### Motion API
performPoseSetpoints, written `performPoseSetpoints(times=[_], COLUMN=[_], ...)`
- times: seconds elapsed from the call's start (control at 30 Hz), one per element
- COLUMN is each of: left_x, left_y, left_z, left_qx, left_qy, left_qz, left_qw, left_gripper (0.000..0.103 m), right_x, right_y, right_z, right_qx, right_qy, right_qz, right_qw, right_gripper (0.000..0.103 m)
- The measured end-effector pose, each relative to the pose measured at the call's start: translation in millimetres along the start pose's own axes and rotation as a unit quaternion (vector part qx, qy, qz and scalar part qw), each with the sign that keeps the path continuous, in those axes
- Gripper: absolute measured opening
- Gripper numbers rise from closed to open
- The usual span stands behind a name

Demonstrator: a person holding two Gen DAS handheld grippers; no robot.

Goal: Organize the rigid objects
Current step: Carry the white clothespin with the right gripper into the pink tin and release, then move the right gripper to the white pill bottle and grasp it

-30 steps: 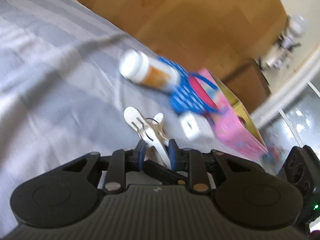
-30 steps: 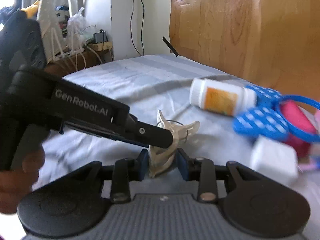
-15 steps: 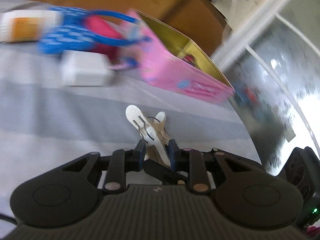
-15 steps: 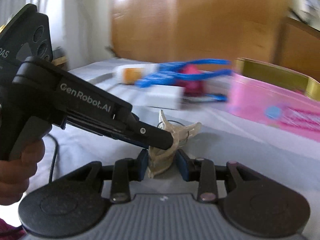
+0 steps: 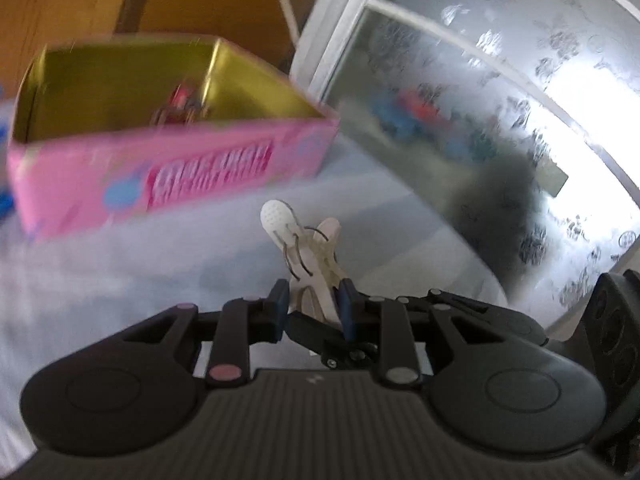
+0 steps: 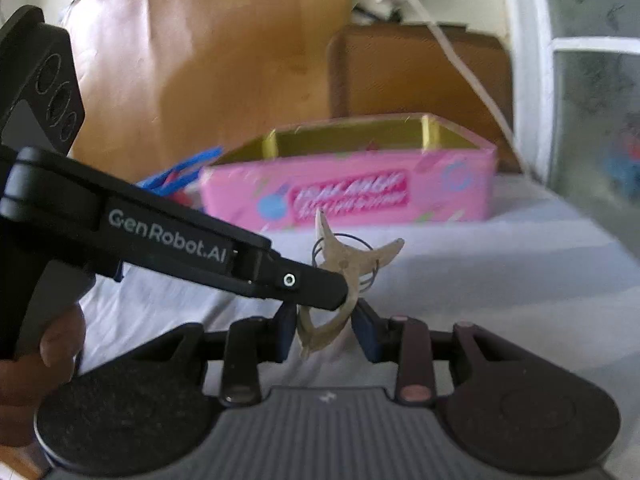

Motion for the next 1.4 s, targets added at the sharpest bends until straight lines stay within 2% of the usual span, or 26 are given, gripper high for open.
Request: performPoseSetpoints(times=[0.1, 0.23, 0.37, 0.47, 0.63, 0.7, 0.77, 0.83, 0.93, 1.03, 1.13, 1.2, 1.27, 1.4], left_x=[3, 0, -27, -46, -71, -79, -85, -82, -64, -20, 28, 54, 78, 120], left_y=[-38, -85, -109, -114, -115, -112, -112, -112, -114, -114, -95, -71, -42, 16], left_z=[-2, -21, -48, -59, -63, -65, -70, -70, -61, -48, -46, -55, -69, -115], left_qx=[-0.016, -0.029, -0.008, 0.005, -0.004, 0.002, 0.008, 0.007, 0.005, -0.018, -0.031, -0.022, -0.004, 0.049], left_qy=[-0.009, -0.039, -0.062, -0.072, -0.088, -0.091, -0.103, -0.112, -0.104, -0.101, -0.108, -0.107, -0.115, -0.167], left_qz=[0.04, 0.083, 0.077, 0.066, 0.053, 0.041, 0.042, 0.045, 0.059, 0.108, 0.137, 0.136, 0.126, 0.095], left_qw=[0.999, 0.9953, 0.995, 0.9952, 0.9947, 0.995, 0.9938, 0.9927, 0.9928, 0.9888, 0.9843, 0.9847, 0.9854, 0.9803], left_gripper=[0.029, 0.028, 0.028, 0.028, 0.028, 0.034, 0.044, 0.047, 0.047, 0.049, 0.049, 0.05, 0.05, 0.05], right_x=[-2, -24, -64, -89, -111, -115, -115, -114, -105, -75, -44, -34, -33, -49], right_y=[-34, -84, -115, -124, -118, -116, -116, -115, -115, -119, -115, -104, -85, -45], right_z=[9, 13, 10, 15, 22, 27, 29, 31, 31, 20, -2, -20, -44, -95], right_qx=[0.009, 0.027, 0.042, 0.035, 0.027, 0.023, 0.022, 0.027, 0.013, 0.008, 0.003, 0.005, 0.016, 0.074], right_qy=[0.004, 0.003, 0.013, 0.022, 0.043, 0.048, 0.047, 0.057, 0.041, 0.022, -0.032, -0.066, -0.102, -0.151], right_qz=[0.045, 0.102, 0.115, 0.1, 0.083, 0.089, 0.093, 0.104, 0.118, 0.156, 0.187, 0.177, 0.144, 0.059], right_qw=[0.999, 0.994, 0.992, 0.994, 0.995, 0.995, 0.994, 0.993, 0.992, 0.987, 0.982, 0.982, 0.984, 0.984], right_gripper=[0.032, 0.032, 0.031, 0.031, 0.033, 0.037, 0.046, 0.047, 0.044, 0.045, 0.045, 0.045, 0.045, 0.044])
Point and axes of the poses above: each gripper's, at about its wrist camera, not at the fingertips, and x roughly against the way its jaws point, z to its right, y to its underside, the point moved 9 cm from there along -x, roughly the way its jaws point, and after that the axes turned 4 degrees about -x, right-handed, at the moved point
